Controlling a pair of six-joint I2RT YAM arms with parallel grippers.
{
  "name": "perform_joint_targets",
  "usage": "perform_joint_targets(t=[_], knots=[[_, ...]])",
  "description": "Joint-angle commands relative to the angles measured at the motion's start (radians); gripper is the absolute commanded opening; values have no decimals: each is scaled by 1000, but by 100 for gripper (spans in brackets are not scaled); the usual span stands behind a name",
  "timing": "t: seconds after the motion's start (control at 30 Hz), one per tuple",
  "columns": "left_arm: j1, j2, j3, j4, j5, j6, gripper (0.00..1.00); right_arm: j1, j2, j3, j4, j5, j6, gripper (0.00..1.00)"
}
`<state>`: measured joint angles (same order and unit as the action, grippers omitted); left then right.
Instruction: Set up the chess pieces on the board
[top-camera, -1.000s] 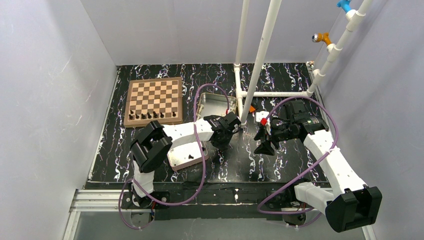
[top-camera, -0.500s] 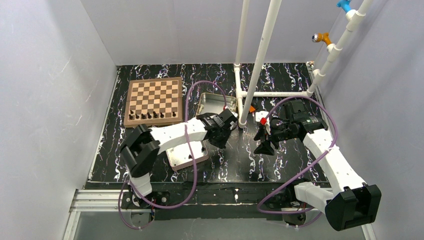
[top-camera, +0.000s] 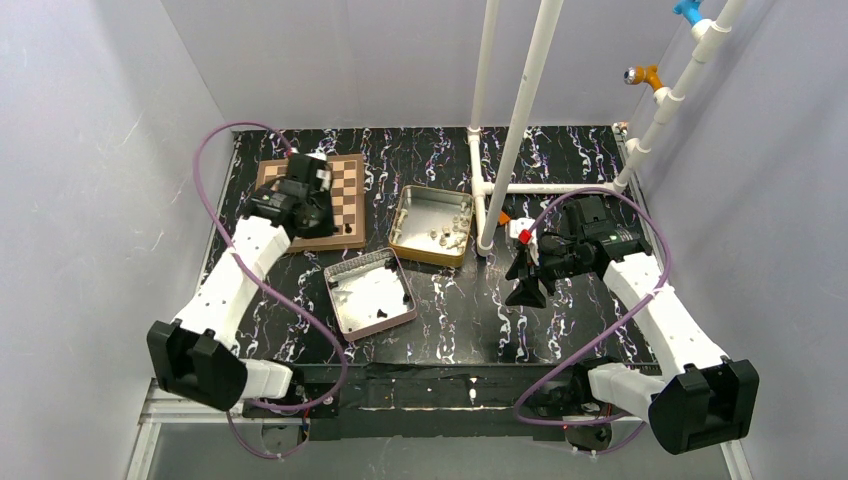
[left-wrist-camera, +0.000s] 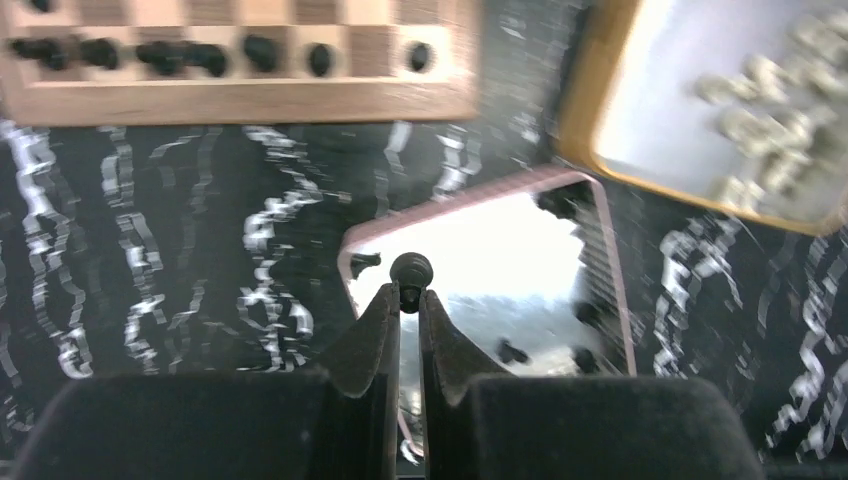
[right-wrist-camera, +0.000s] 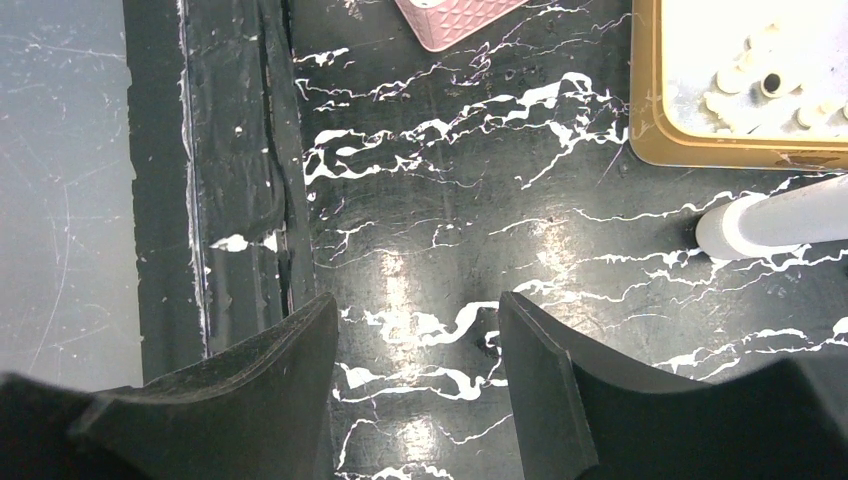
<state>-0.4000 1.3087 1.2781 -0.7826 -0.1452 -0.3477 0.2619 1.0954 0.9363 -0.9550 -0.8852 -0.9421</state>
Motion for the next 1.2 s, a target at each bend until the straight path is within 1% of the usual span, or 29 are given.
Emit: perform_joint_targets(t=[0.0,0.1,0.23,0.3,0.37,0.53,0.77,1.17], knots=[[190,61,59,-43,-39,86,0,-6,21,50,67,-47,53,68],[286,146,129,-4,-39,110,0,-3,35,50,100,-61,78,68],[370,271,214,33,-47,147,0,-1,53,50,124,-64,97,68],[397,328,234,51,-38,155,0,0,61,50,122,-60,95,68],[450,367,249,68,-27,159,0,2,69,50,118,-53,90,68],[483,448,280,88,-36,197,0,4,94,45,124,-51,86,68],[510,527,312,107,-29,211,0,6,142,62,137,-44,87,68],[543,591,307,123,-4,203,0,11,204,85,151,-48,97,68]])
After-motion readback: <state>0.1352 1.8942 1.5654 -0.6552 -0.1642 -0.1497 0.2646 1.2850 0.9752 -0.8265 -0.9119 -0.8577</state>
